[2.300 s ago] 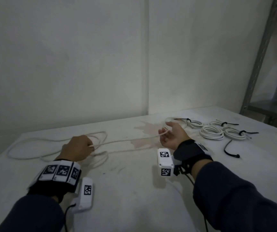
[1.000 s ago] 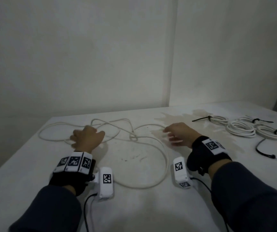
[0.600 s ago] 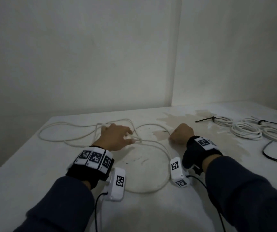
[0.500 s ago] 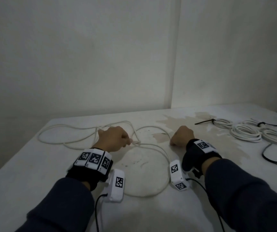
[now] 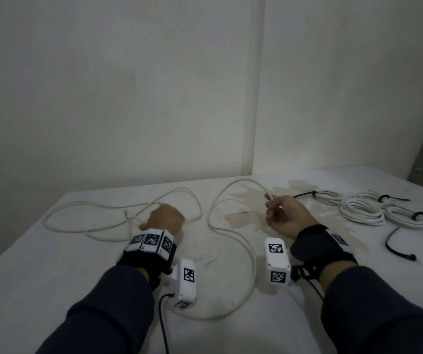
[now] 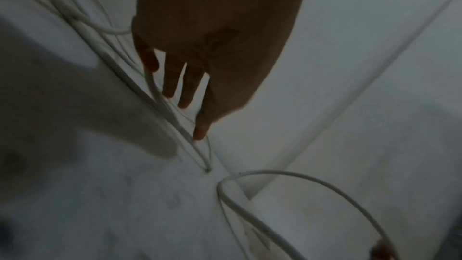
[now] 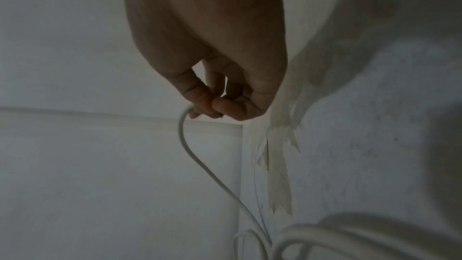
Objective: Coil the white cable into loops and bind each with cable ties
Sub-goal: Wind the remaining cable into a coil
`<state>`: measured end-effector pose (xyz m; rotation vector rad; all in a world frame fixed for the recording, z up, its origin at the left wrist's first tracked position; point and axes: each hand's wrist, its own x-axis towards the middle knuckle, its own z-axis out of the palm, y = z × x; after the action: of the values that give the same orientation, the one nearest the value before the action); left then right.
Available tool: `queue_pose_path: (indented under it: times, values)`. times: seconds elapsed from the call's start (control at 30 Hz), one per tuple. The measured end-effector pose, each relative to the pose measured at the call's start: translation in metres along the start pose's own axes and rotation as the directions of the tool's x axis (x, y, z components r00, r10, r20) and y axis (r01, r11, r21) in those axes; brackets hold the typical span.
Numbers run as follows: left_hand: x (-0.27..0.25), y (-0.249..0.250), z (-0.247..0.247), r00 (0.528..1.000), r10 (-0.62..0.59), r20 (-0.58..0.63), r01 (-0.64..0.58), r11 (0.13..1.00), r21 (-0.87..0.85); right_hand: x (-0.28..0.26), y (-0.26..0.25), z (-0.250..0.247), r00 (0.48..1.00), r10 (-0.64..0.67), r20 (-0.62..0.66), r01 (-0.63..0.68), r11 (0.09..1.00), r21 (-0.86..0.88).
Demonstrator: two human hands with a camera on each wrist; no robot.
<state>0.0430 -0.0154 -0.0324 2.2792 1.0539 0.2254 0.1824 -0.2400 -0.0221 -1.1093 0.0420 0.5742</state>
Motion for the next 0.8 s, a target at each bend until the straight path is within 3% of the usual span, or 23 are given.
queue_pose_path:
  times: [0.03,0.1,0.17,0.2,0.27,0.33,0.4,0.5,0.63,0.73,0.8]
  values:
    - [-0.004,0.006,0.006,0.995,0.056,0.078,-0.06,0.997,0.054,-0.002,-0.002,-0.002,1.0,-0.017,0.015,0.017,1.0,0.018]
    - [-0.017,0.025,0.011,0.98,0.182,0.085,-0.193,0.97,0.149,-0.005,-0.004,-0.004,0.998,-0.039,0.047,0.039,0.999,0.004]
    - [-0.034,0.045,0.013,0.962,0.265,0.063,-0.266,0.964,0.025,-0.009,-0.004,-0.003,0.994,-0.045,0.104,0.05,0.998,-0.044]
    - [-0.039,0.053,0.014,0.956,0.252,0.153,-0.232,0.963,-0.138,-0.012,-0.003,0.0,0.99,-0.043,0.134,0.053,0.996,-0.074]
    - [-0.054,0.068,0.018,0.875,0.181,0.448,-0.001,0.928,-0.372,-0.019,-0.002,0.005,0.985,-0.039,0.167,0.066,0.986,-0.156]
    - [-0.062,0.074,0.027,0.798,0.143,0.585,0.084,0.936,-0.343,-0.028,-0.002,0.01,0.978,-0.031,0.208,0.088,0.957,-0.275]
    - [-0.066,0.072,0.042,0.783,0.161,0.601,0.029,0.955,-0.295,-0.035,-0.002,0.012,0.964,-0.009,0.265,0.114,0.915,-0.386]
    - [-0.07,0.064,0.058,0.791,0.215,0.572,-0.051,0.956,-0.289,-0.041,-0.002,0.011,0.967,-0.002,0.256,0.125,0.877,-0.464]
    - [-0.07,0.05,0.044,0.859,0.215,0.466,-0.129,0.969,-0.209,-0.044,-0.005,0.004,0.993,-0.058,0.107,0.103,0.874,-0.476]
    - [-0.061,0.034,0.015,0.959,0.223,0.174,-0.214,0.974,-0.069,-0.046,-0.009,-0.007,0.999,0.005,0.053,0.022,0.867,-0.498]
    - [-0.053,0.019,-0.007,0.977,0.213,-0.025,-0.212,0.977,0.037,-0.046,-0.01,-0.011,0.995,0.095,0.026,-0.067,0.847,-0.528]
